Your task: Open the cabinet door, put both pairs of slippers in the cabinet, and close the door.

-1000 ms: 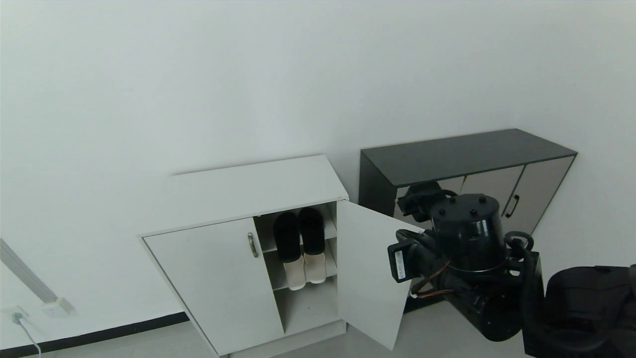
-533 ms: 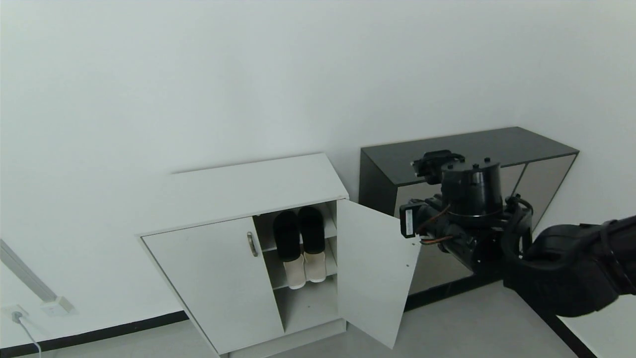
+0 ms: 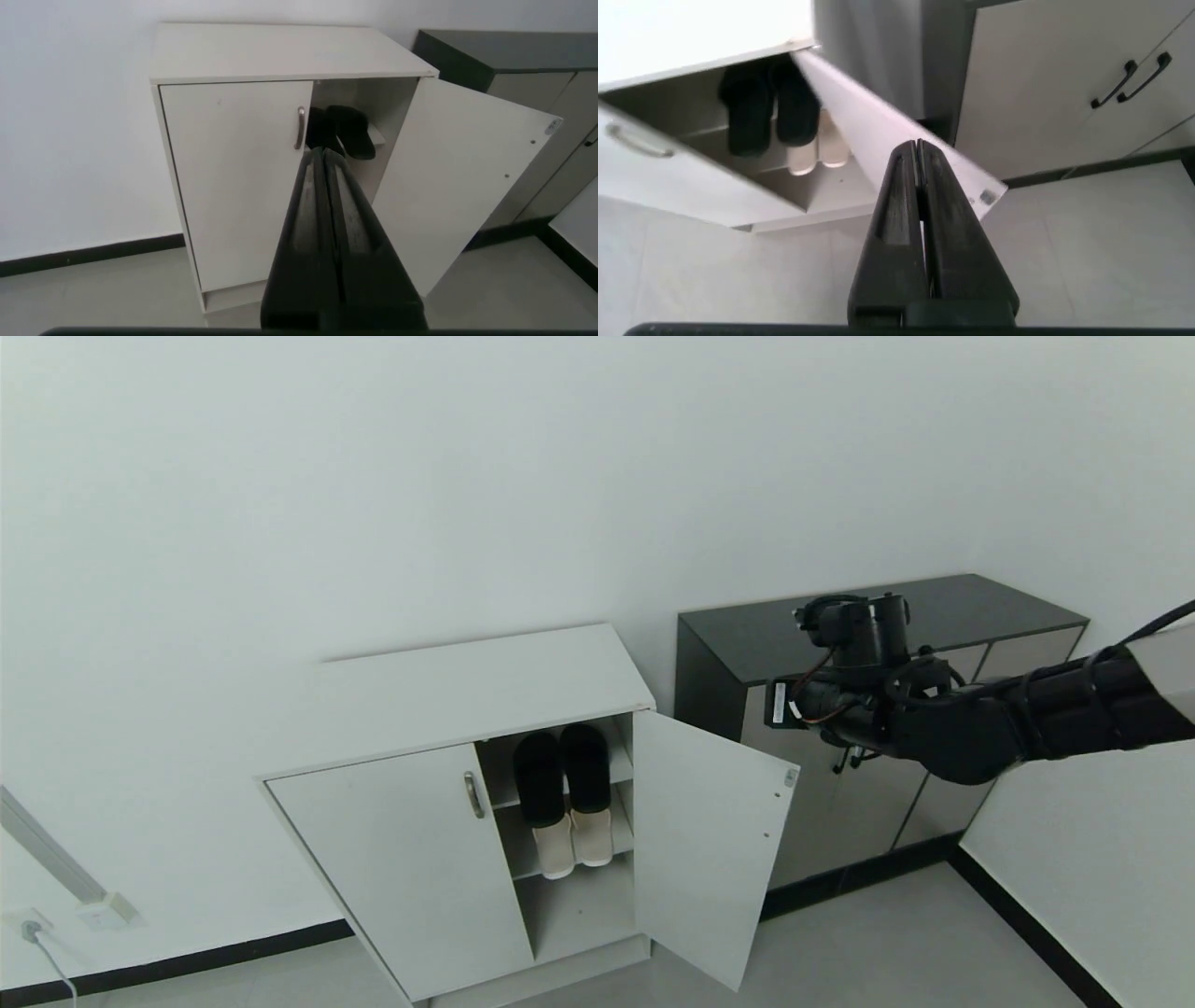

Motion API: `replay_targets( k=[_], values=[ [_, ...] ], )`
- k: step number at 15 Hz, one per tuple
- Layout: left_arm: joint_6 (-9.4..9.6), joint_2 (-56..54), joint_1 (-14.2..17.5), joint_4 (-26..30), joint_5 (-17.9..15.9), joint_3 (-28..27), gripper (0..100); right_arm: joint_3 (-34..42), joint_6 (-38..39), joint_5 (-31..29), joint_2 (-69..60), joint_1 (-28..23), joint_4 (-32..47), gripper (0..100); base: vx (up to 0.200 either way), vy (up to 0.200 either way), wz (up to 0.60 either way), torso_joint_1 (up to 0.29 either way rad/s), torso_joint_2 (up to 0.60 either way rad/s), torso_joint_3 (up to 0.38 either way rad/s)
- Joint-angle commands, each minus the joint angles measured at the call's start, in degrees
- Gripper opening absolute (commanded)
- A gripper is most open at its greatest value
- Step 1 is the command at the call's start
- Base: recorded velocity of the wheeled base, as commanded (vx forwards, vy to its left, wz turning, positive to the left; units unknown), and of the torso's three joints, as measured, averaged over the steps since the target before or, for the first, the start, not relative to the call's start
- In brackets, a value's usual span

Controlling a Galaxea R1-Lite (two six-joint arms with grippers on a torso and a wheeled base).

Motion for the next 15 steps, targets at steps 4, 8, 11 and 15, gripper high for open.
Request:
replay_targets(
  k=[4, 8, 11, 15],
  values=[
    [-0.06, 0.0, 0.0, 0.0, 0.1, 0.0, 0, -6.0, 0.2, 0.1, 11.5, -3.1, -1.9, 0, 0.000, 0.000, 0.00, 0.000, 0.00, 0.000],
    [-0.06, 0.0, 0.0, 0.0, 0.1, 0.0, 0, -10.2, 0.2, 0.2, 16.1, -5.0, -2.0, 0, 0.000, 0.000, 0.00, 0.000, 0.00, 0.000],
    [-0.06, 0.0, 0.0, 0.0, 0.1, 0.0, 0, -10.8, 0.2, 1.3, 17.6, -5.2, -2.0, 0, 0.000, 0.000, 0.00, 0.000, 0.00, 0.000],
    [-0.06, 0.0, 0.0, 0.0, 0.1, 0.0, 0, -12.4, 0.2, 1.4, 20.2, -5.4, -2.1, 0, 0.000, 0.000, 0.00, 0.000, 0.00, 0.000]
  ],
)
